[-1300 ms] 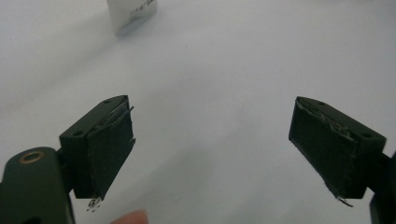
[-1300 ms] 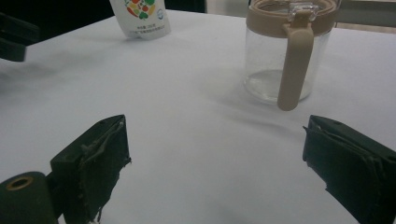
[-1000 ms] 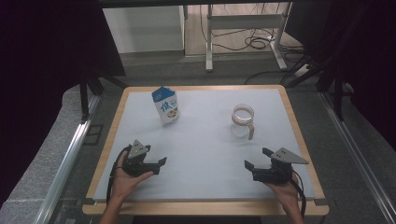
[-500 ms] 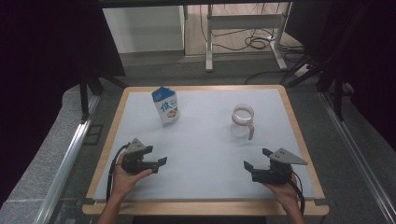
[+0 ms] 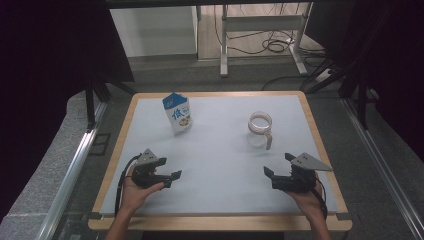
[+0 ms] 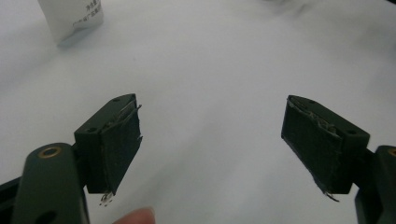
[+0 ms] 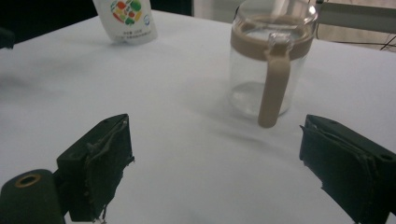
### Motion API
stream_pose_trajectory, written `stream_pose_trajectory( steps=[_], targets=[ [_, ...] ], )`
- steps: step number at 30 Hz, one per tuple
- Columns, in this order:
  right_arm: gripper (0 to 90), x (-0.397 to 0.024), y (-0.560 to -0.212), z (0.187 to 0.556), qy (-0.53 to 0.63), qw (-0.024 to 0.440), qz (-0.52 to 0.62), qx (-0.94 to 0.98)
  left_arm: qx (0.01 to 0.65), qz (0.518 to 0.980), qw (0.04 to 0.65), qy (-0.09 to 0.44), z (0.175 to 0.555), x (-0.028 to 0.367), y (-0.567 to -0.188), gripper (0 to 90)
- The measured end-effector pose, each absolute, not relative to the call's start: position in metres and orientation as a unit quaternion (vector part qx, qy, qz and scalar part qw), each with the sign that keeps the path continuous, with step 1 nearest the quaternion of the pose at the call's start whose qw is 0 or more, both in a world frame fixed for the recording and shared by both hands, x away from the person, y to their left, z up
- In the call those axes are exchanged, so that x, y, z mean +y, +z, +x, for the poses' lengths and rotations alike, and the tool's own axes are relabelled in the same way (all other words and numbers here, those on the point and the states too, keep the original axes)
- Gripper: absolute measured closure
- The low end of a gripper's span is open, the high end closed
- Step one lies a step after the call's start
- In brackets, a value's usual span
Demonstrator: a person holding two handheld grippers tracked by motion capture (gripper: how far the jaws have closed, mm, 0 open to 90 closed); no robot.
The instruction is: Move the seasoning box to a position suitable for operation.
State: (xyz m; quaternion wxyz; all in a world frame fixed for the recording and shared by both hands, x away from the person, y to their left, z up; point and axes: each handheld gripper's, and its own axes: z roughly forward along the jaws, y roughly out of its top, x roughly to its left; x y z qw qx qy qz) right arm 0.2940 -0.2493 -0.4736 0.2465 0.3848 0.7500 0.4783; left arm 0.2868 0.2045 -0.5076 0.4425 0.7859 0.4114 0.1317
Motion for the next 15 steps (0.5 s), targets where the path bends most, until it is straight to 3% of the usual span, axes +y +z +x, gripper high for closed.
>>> stream_pose_trajectory(
  steps=[15],
  targets=[
    [7.6, -0.237, -0.417, 0.357, 0.477, 0.274, 0.401, 0.732, 0.416, 0.789, 0.438, 0.115, 0.291, 0.203, -0.514, 19.6]
  ],
)
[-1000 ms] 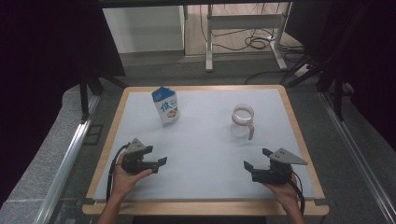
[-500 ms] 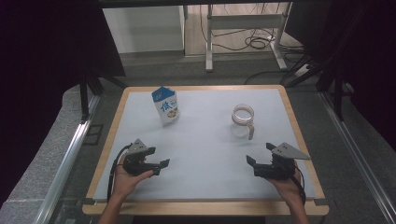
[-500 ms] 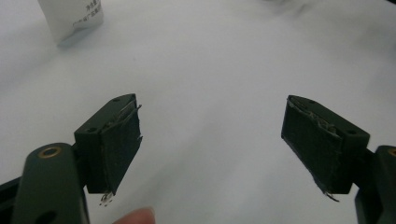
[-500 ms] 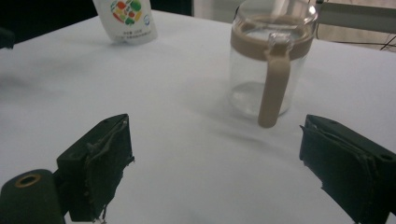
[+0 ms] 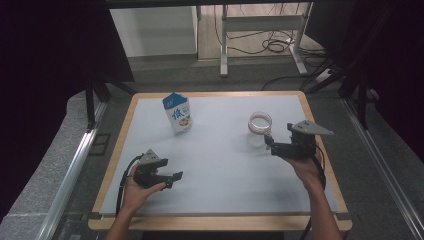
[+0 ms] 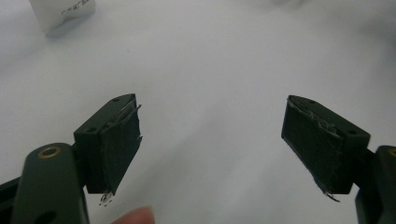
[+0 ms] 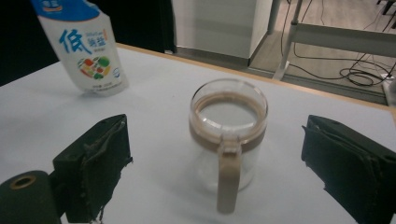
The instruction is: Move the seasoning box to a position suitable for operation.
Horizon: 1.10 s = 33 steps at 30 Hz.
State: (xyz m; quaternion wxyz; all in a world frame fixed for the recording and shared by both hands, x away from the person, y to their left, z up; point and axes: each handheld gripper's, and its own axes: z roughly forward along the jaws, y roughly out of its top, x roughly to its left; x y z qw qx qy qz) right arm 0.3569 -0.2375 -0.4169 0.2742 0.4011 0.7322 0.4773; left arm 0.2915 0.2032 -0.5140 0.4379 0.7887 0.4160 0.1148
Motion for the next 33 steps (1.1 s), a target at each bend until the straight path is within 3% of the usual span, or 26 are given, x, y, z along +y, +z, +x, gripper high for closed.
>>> stream_pose_trajectory(
  steps=[13, 33],
  targets=[
    [2.5, -0.199, -0.424, 0.423, 0.438, 0.262, 0.419, 0.751, 0.420, 0.790, 0.434, 0.107, 0.294, 0.204, -0.519, 19.4],
    [2.1, -0.194, -0.475, 0.456, 0.401, 0.222, 0.453, 0.765, 0.416, 0.796, 0.428, 0.105, 0.294, 0.199, -0.522, 19.0]
  ],
)
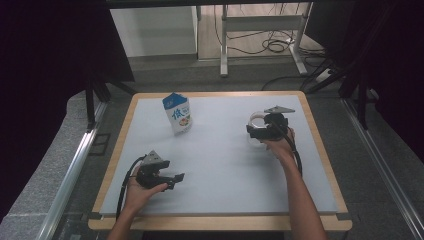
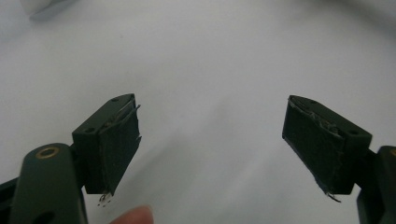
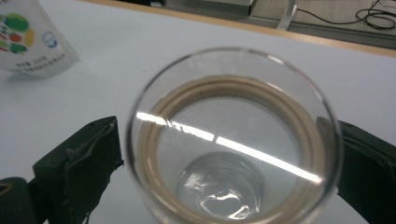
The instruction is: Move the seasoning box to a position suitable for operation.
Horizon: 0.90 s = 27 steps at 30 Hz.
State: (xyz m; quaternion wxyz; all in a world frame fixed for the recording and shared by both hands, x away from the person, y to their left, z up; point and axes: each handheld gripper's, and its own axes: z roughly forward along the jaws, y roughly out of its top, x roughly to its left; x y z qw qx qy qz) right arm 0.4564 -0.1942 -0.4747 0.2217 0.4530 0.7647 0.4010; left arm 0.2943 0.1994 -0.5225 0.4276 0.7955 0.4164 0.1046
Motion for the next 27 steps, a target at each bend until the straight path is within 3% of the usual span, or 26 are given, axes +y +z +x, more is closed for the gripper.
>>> stream_pose_trajectory(
  steps=[5, 19, 27],
  targets=[
    [9.4, -0.193, -0.485, 0.462, 0.397, 0.226, 0.456, 0.764, 0.418, 0.794, 0.430, 0.106, 0.294, 0.201, -0.522, 19.0],
    [11.3, -0.189, -0.482, 0.457, 0.391, 0.251, 0.428, 0.775, 0.416, 0.792, 0.432, 0.109, 0.293, 0.201, -0.521, 19.0],
    [11.4, -0.195, -0.461, 0.435, 0.414, 0.229, 0.403, 0.783, 0.414, 0.786, 0.445, 0.113, 0.289, 0.206, -0.515, 19.1]
  ],
)
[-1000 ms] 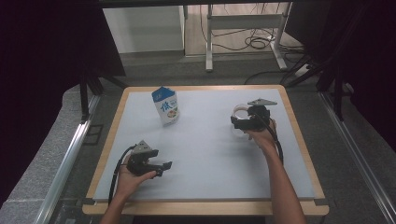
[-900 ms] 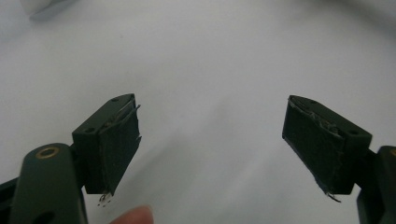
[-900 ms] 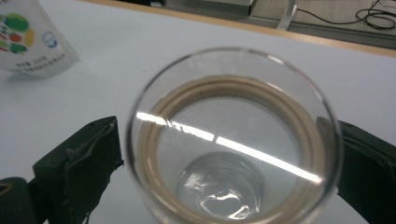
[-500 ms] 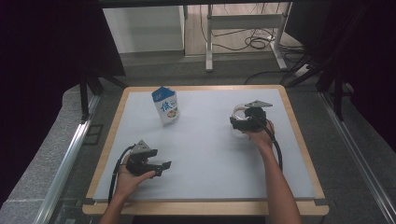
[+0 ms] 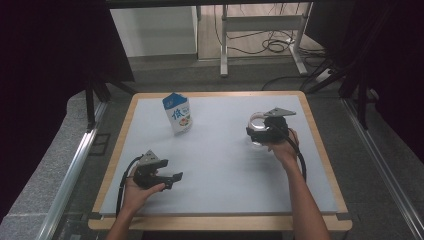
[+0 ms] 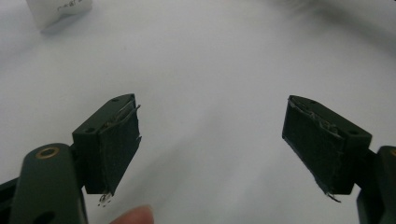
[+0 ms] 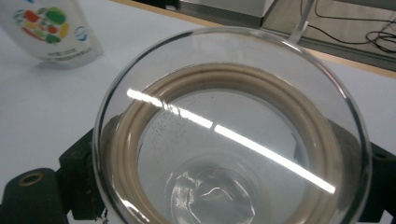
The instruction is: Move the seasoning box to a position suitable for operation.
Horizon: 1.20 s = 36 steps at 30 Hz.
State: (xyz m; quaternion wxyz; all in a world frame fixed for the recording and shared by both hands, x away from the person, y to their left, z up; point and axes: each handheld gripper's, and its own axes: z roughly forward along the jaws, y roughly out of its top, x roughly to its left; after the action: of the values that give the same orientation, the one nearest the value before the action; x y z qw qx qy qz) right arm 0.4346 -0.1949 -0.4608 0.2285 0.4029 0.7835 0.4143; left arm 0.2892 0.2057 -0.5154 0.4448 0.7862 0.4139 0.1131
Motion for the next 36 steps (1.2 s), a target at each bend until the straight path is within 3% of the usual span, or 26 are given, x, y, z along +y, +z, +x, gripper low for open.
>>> stream_pose_trajectory(
  steps=[10, 20, 36],
  targets=[
    [11.4, -0.204, -0.452, 0.393, 0.417, 0.211, 0.363, 0.806, 0.421, 0.778, 0.452, 0.113, 0.290, 0.214, -0.514, 19.1],
    [11.3, -0.220, -0.470, 0.350, 0.438, 0.181, 0.331, 0.816, 0.419, 0.786, 0.440, 0.113, 0.292, 0.209, -0.518, 19.1],
    [11.2, -0.218, -0.490, 0.329, 0.441, 0.167, 0.296, 0.831, 0.422, 0.785, 0.437, 0.123, 0.287, 0.211, -0.515, 19.1]
  ],
)
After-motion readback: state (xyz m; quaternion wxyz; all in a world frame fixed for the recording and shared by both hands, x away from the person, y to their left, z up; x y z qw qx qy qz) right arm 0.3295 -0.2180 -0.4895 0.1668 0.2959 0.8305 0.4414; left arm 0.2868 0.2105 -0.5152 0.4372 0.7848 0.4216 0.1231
